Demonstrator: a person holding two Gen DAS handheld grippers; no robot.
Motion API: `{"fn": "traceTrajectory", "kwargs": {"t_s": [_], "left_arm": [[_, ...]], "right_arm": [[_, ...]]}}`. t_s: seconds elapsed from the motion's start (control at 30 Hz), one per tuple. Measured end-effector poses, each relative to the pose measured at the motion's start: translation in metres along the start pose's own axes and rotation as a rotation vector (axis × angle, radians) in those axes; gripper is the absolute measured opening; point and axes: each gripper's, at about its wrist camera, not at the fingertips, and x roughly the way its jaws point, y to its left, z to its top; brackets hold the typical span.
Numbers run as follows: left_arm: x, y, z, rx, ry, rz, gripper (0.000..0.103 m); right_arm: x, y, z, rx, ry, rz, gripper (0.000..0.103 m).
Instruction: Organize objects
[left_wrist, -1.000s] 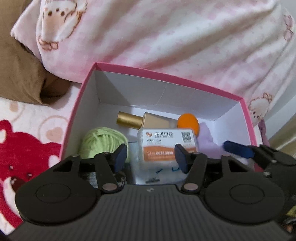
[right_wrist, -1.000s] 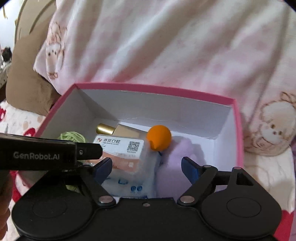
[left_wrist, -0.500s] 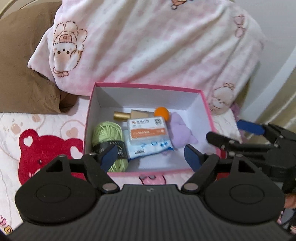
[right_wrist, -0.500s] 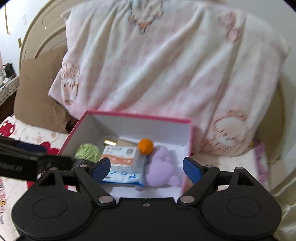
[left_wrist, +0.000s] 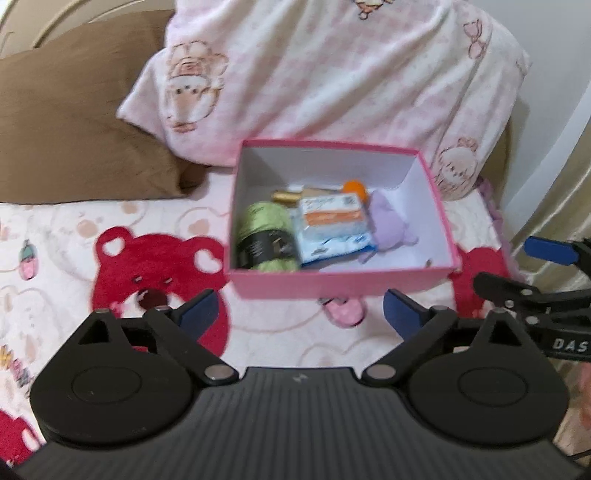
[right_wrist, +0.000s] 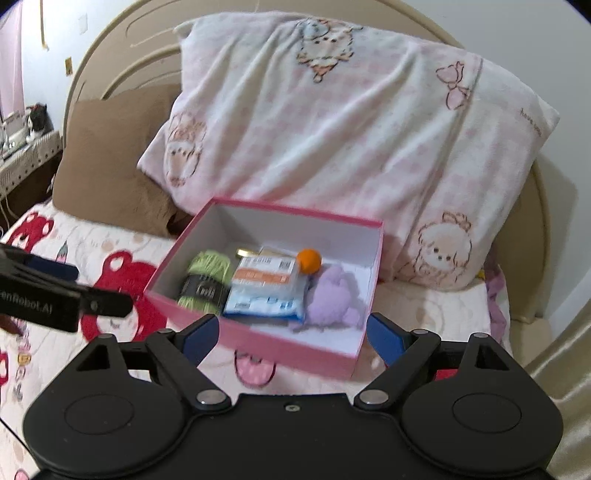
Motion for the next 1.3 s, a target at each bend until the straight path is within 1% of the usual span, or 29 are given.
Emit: {"fn": "traceTrajectory", "kwargs": {"t_s": [0.07,0.17,0.27,0.4,0.53,0.63,0.8,0.87,1.03,1.1,1.3], "left_arm": [[-0.005,0.003,-0.009,0.005,0.014,-0.007,0.097],[-0.013,0.010,-0.020,0.001,0.010,-0.002,0.097],[-0.018,0.015,-0.030,-0.002,0.017,-0.010,0.097],[-0.018,0.015,-0.041,0.008,0.025,0.010,0.099],[-0.012,0.007,-0.048,0.043,0.044,0.024,0.099],[-0.006,0.004,-0.052,0.038,0.068,0.009,0.099],[0.003,-0.001,-0.060,0.029,0.124,0.029,0.099],[0.004,-0.004,-0.063,0.029,0.138,0.021,0.099],[0.006,-0.006,-0.068,0.029,0.148,0.021,0.099],[0.009,-0.004,-0.069,0.020,0.152,0.020,0.099],[0.015,0.001,-0.071,0.020,0.151,0.056,0.099]], "right_arm": [[-0.003,0.005,-0.008,0.007,0.022,-0.004,0.090],[-0.004,0.010,-0.020,0.028,0.058,-0.025,0.090],[-0.003,0.011,-0.030,0.061,0.085,-0.013,0.090],[-0.001,0.018,-0.041,0.054,0.113,-0.035,0.090],[0.002,0.017,-0.046,0.094,0.142,-0.048,0.096],[0.002,0.017,-0.049,0.117,0.149,-0.075,0.096],[0.002,0.016,-0.051,0.133,0.165,-0.087,0.096],[0.001,0.018,-0.051,0.120,0.158,-0.105,0.096],[0.001,0.019,-0.051,0.100,0.155,-0.135,0.096],[0.003,0.019,-0.052,0.093,0.170,-0.141,0.096],[0.007,0.015,-0.056,0.102,0.186,-0.171,0.096]]}}
